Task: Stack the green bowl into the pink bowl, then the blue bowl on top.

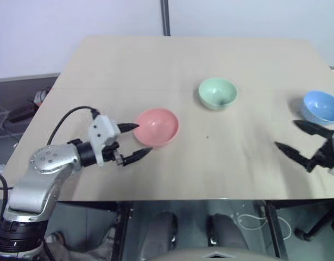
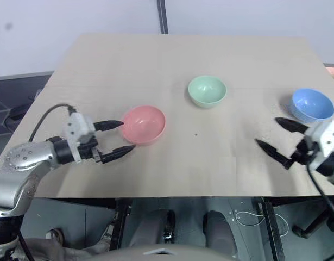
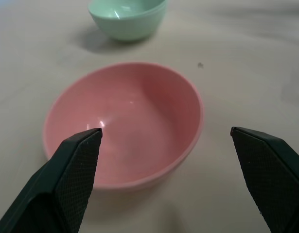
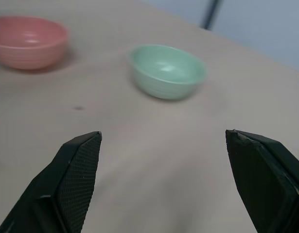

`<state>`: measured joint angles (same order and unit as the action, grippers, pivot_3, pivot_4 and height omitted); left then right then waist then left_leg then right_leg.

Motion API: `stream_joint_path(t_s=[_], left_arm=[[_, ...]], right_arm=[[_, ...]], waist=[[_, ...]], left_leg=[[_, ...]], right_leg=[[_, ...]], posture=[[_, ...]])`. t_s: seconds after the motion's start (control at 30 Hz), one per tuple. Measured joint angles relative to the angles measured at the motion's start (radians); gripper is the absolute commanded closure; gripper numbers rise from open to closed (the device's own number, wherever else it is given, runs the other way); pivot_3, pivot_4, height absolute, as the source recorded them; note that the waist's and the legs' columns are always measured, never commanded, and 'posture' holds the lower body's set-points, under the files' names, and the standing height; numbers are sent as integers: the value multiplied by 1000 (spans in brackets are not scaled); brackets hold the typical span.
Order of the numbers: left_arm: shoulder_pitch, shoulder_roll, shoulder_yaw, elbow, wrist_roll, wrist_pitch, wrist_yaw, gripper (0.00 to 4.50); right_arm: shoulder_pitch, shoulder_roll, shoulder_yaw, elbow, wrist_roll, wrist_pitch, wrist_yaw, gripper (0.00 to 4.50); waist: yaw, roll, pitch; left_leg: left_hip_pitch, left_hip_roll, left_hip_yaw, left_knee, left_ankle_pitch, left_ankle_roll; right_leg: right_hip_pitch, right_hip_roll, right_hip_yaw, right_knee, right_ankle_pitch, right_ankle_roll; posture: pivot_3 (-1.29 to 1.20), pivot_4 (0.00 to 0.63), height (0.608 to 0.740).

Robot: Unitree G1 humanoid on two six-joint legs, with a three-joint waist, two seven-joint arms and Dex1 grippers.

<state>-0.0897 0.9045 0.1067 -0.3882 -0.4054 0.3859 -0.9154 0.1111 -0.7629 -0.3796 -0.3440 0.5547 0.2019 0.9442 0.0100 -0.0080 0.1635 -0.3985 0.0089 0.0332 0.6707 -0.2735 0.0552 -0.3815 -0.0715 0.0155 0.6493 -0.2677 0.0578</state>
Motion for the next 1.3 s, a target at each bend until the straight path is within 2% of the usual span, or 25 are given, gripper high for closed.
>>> stream_joint_path(t_s=[0.07,0.17,0.27,0.37,0.43,0.6,0.63,0.8,0.97,1.13,1.17,1.3], left_arm=[[-36,36,-85,-7,91,-16,-19,0],[-71,37,-164,-2,174,-48,-23,0],[-107,33,-219,16,241,-73,-23,0],[-151,14,-259,62,298,-96,-20,922],[-162,9,-276,76,316,-111,-24,1811],[-186,-12,-289,101,342,-133,-49,4364],[-191,-19,-291,103,342,-134,-52,4446],[-243,-64,-310,103,288,-130,-131,4446],[-417,-147,-373,136,242,-140,-254,4446],[-546,-251,-491,290,274,-254,-359,4446],[-586,-297,-529,368,299,-308,-383,4446],[-669,-386,-601,566,362,-468,-443,2864]], right_arm=[[-54,19,107,-14,-27,-16,19,92],[-92,40,199,-30,-49,-30,42,92],[-112,52,243,-42,-50,-34,55,92],[-129,62,247,-53,-33,-31,52,0],[-129,62,246,-62,-23,-28,48,0],[-112,62,241,-72,-20,-28,42,0],[-105,62,240,-72,-20,-28,38,0],[-41,62,172,-84,-14,-28,2,0],[112,70,55,-137,-2,-27,-40,0],[254,104,-46,-196,0,-28,-78,0],[296,122,-73,-215,0,-30,-93,0],[366,160,-110,-282,-5,-33,-135,0]], waist=[[0,0,0],[2,0,1],[5,0,1],[4,-1,1],[4,-1,1],[3,-1,1],[3,-1,1],[9,-1,1],[12,-2,1],[4,-2,1],[3,-2,1],[-1,-2,1]], left_leg=[[0,0,0,-1,0,0],[-2,-1,0,-1,0,0],[-3,-2,-1,-1,0,0],[-3,-2,-1,-1,0,0],[-3,-2,-1,-1,0,0],[-3,-2,-1,0,0,1],[-3,-2,-1,0,0,1],[-3,-2,-1,2,0,1],[-3,-3,-2,5,0,1],[-1,-3,0,9,0,1],[-1,-2,0,10,0,1],[-1,0,1,12,0,1]], right_leg=[[0,0,0,-2,0,0],[0,0,-1,-3,2,3],[0,0,-2,-3,2,3],[0,1,-2,-4,2,4],[0,1,-3,-4,2,4],[0,4,-6,-3,2,4],[0,6,-6,-2,2,4],[0,7,-7,-1,2,4],[1,8,-7,2,2,5],[1,10,-4,7,2,5],[1,12,-4,8,2,5],[1,15,0,10,2,5]], posture=[[0,150,740],[0,150,740],[0,150,740],[0,150,740],[0,150,740],[0,150,740],[0,150,740],[0,150,740],[0,150,740],[0,150,740],[0,150,740],[0,150,740]])
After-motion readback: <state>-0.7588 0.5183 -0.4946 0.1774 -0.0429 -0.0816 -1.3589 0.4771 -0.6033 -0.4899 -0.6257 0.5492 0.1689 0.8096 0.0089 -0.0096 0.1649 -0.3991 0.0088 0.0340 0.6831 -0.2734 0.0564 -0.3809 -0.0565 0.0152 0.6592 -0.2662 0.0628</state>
